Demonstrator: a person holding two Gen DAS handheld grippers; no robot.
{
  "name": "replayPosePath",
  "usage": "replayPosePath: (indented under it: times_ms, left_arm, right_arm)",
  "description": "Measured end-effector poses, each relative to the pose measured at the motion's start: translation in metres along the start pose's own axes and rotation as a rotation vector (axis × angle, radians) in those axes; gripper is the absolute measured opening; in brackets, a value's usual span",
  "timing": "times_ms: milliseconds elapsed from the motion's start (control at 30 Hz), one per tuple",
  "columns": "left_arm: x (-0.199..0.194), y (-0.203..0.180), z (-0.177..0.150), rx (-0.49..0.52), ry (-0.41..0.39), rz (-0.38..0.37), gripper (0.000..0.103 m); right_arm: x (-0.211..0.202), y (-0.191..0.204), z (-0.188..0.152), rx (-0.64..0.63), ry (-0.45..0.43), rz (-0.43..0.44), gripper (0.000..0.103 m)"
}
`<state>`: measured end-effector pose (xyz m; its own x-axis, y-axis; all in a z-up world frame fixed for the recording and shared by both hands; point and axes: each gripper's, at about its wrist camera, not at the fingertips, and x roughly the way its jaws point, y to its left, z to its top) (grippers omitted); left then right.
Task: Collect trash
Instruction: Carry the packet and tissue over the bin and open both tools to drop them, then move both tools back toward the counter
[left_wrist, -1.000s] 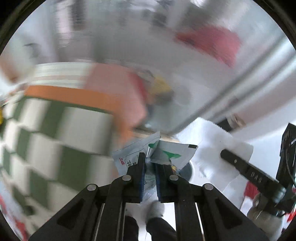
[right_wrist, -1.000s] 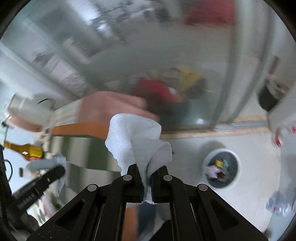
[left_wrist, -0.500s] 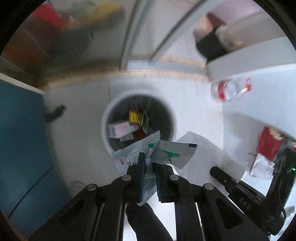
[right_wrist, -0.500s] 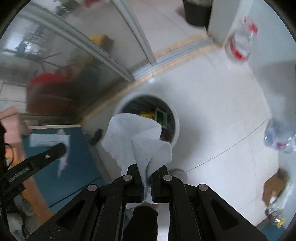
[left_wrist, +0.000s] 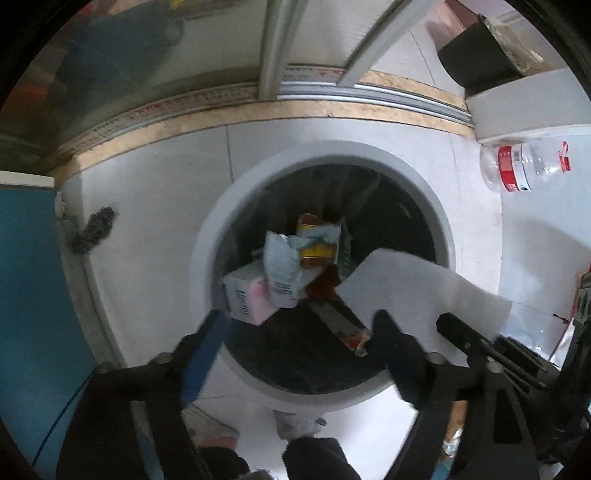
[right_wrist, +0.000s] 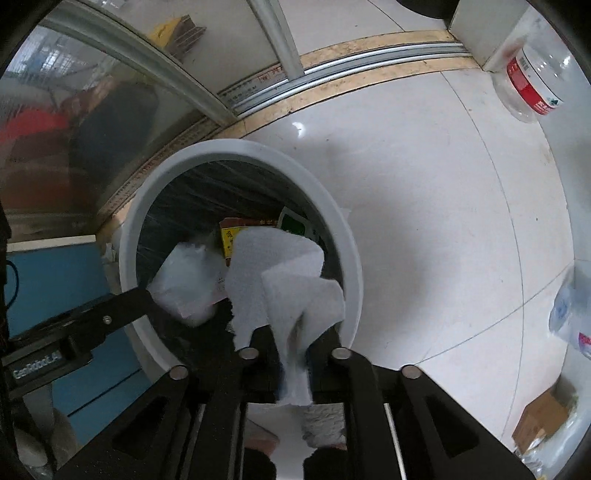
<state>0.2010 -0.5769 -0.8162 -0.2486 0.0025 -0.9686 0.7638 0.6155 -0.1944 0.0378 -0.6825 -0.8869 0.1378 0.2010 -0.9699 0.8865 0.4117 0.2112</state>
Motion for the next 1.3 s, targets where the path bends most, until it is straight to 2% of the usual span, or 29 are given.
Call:
replayPosePath:
  times_ms: [67, 100, 133, 200, 267, 333, 433, 467, 600, 700, 767, 800, 833, 900, 967, 1200, 1300]
  left_arm:
    - [0.000, 0.005, -0.001, -0.002, -0.012, 0.013, 0.096]
    - [-0.001, 0.006, -0.001, -0.002, -0.020, 0.025, 0.098]
    - [-0.005, 0.007, -0.002, 0.001, -0.031, 0.039, 0.098]
    - [-0.012, 0.008, -0.004, 0.008, -0.066, 0.065, 0.098]
    - [-0.025, 0.009, -0.010, 0.008, -0.117, 0.092, 0.099]
    - [-0.041, 0.007, -0.018, 0.015, -0.165, 0.147, 0.099]
    - [-0.067, 0.003, -0.034, 0.015, -0.220, 0.201, 0.099]
    - [-0.078, 0.002, -0.040, 0.006, -0.227, 0.202, 0.099]
    - [-0.123, -0.004, -0.065, -0.022, -0.251, 0.200, 0.099]
    - [-0.163, -0.014, -0.086, -0.032, -0.271, 0.203, 0.098]
    - [-0.193, -0.022, -0.101, -0.036, -0.282, 0.198, 0.099]
    - [-0.205, -0.026, -0.107, -0.036, -0.285, 0.194, 0.099]
    - [-0.224, -0.032, -0.116, -0.035, -0.291, 0.192, 0.099]
    - [-0.249, -0.038, -0.129, -0.033, -0.304, 0.184, 0.099]
    - [-0.281, -0.046, -0.144, -0.038, -0.324, 0.178, 0.098]
    - [-0.375, -0.069, -0.192, -0.070, -0.378, 0.124, 0.099]
    - [-0.408, -0.076, -0.211, -0.068, -0.408, 0.120, 0.099]
  right_arm:
    - [-0.005, 0.003, -0.001, -0.010, -0.008, -0.001, 0.060]
    - [-0.011, 0.005, -0.002, -0.018, -0.017, 0.000, 0.066]
    - [-0.016, 0.006, -0.003, -0.024, -0.022, 0.004, 0.077]
    - [-0.026, 0.008, -0.006, -0.038, -0.037, 0.000, 0.084]
    - [-0.030, 0.009, -0.006, -0.045, -0.045, -0.010, 0.097]
    - [-0.042, 0.010, -0.010, -0.064, -0.062, -0.036, 0.103]
    - [-0.067, 0.015, -0.021, -0.098, -0.086, -0.092, 0.103]
    - [-0.067, 0.015, -0.021, -0.098, -0.086, -0.092, 0.103]
    - [-0.123, 0.026, -0.045, -0.124, -0.122, -0.129, 0.103]
    - [-0.147, 0.030, -0.056, -0.131, -0.141, -0.128, 0.103]
    - [-0.181, 0.037, -0.069, -0.148, -0.165, -0.145, 0.103]
    - [-0.223, 0.045, -0.084, -0.162, -0.199, -0.146, 0.103]
    - [-0.223, 0.045, -0.084, -0.162, -0.199, -0.146, 0.103]
    - [-0.282, 0.050, -0.104, -0.174, -0.252, -0.161, 0.103]
    - [-0.321, 0.053, -0.115, -0.174, -0.274, -0.163, 0.103]
    - [-0.446, 0.066, -0.160, -0.202, -0.334, -0.145, 0.103]
    - [-0.487, 0.072, -0.178, -0.215, -0.361, -0.146, 0.103]
